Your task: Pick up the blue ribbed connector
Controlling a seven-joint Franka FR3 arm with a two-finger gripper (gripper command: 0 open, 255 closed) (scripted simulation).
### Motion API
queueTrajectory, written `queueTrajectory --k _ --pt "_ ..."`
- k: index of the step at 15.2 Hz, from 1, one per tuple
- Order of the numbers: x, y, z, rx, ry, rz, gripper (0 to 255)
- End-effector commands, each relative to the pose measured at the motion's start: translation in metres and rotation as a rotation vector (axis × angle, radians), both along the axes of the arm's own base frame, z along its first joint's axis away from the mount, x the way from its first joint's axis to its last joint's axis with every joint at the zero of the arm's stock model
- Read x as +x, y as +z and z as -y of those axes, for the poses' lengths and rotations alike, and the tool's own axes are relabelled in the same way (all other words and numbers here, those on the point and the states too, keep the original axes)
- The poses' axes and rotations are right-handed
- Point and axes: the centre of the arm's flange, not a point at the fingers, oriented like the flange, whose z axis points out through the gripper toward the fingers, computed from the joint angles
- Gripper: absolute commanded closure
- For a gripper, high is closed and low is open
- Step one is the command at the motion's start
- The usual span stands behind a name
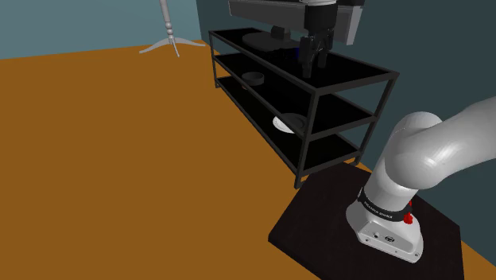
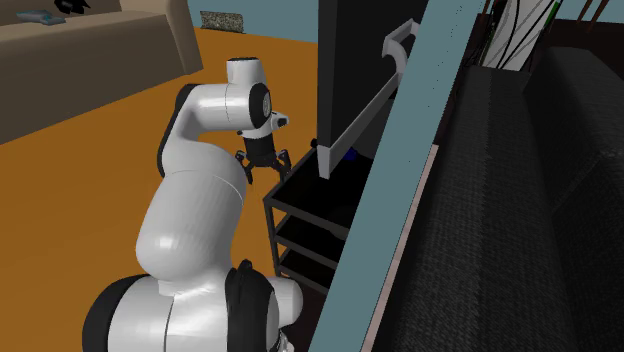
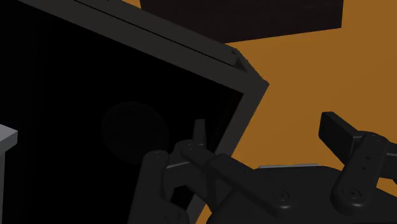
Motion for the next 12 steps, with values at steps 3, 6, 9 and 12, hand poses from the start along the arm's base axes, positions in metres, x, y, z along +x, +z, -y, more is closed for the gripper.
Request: queueTrajectory --k 3,6,9,12 --pt "0.004 0.001 0.026 0.006 0.098 0.007 0" --pt "0.014 0.003 0.064 0.015 0.246 0.018 0" --pt "0.03 0.004 0.099 0.025 0.393 0.029 0" --pt "0.051 0.005 0.133 0.034 0.54 0.04 0"
